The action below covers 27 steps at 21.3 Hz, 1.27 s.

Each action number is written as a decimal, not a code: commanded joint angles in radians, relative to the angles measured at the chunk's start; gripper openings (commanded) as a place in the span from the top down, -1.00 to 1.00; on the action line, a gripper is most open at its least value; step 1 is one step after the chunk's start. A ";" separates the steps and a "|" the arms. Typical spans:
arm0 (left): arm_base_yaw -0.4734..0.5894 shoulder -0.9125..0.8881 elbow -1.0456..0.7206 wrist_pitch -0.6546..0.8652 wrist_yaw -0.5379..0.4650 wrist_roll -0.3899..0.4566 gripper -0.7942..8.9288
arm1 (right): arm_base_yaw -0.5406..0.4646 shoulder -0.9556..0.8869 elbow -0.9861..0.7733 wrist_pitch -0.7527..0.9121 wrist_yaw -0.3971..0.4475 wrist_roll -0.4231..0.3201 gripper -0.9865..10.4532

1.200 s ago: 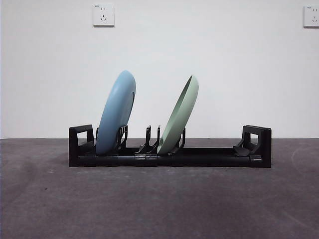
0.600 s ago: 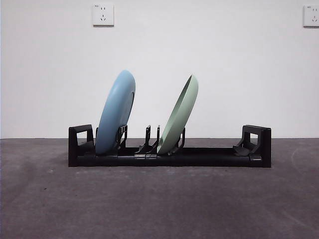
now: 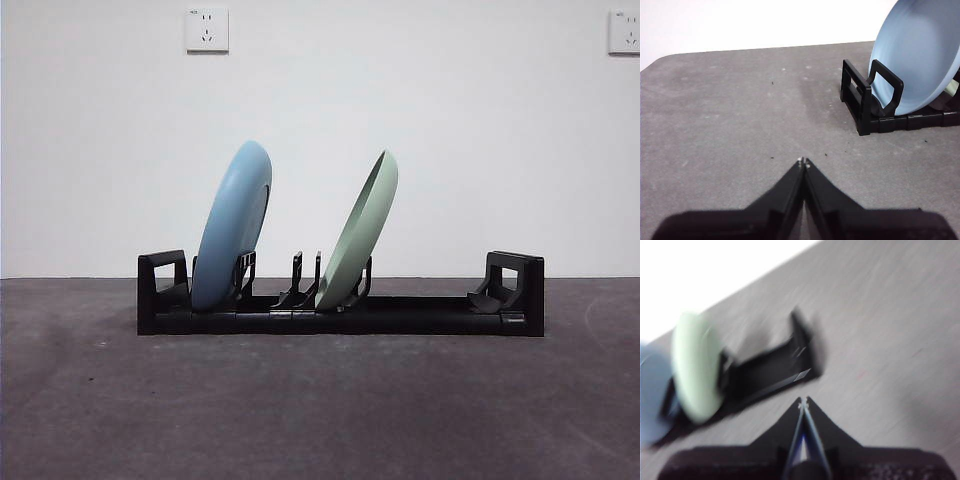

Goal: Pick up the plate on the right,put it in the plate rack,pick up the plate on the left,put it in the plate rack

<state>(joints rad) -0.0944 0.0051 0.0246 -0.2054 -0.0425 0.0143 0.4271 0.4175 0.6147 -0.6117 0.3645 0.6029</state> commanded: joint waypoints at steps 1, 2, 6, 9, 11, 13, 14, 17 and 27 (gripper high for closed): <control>0.003 -0.001 -0.008 -0.008 -0.003 -0.007 0.84 | -0.058 -0.029 -0.023 0.023 0.000 -0.159 0.85; 0.003 -0.001 -0.008 -0.008 -0.003 -0.007 0.84 | -0.092 -0.044 -0.045 0.053 0.000 -0.216 0.85; 0.003 -0.001 -0.008 -0.008 -0.004 -0.007 0.84 | -0.229 -0.159 -0.234 0.336 -0.255 -0.430 0.85; 0.003 -0.001 -0.008 -0.008 -0.005 -0.007 0.84 | -0.305 -0.264 -0.400 0.533 -0.421 -0.501 0.85; 0.003 -0.001 -0.008 -0.008 -0.005 -0.007 0.84 | -0.323 -0.317 -0.467 0.536 -0.438 -0.508 0.85; 0.003 -0.001 -0.008 -0.008 -0.005 -0.007 0.84 | -0.327 -0.357 -0.510 0.524 -0.438 -0.508 0.85; 0.003 -0.001 -0.008 -0.008 -0.005 -0.007 0.84 | -0.328 -0.375 -0.530 0.518 -0.438 -0.508 0.85; 0.003 -0.001 -0.008 -0.008 -0.005 -0.007 0.84 | -0.328 -0.418 -0.575 0.500 -0.438 -0.507 0.85; 0.003 -0.001 -0.008 -0.008 -0.005 -0.007 0.84 | -0.327 -0.417 -0.609 0.432 -0.445 -0.507 0.85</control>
<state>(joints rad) -0.0944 0.0051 0.0246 -0.2054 -0.0441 0.0143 0.0998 0.0040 0.0181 -0.1719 -0.0788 0.1040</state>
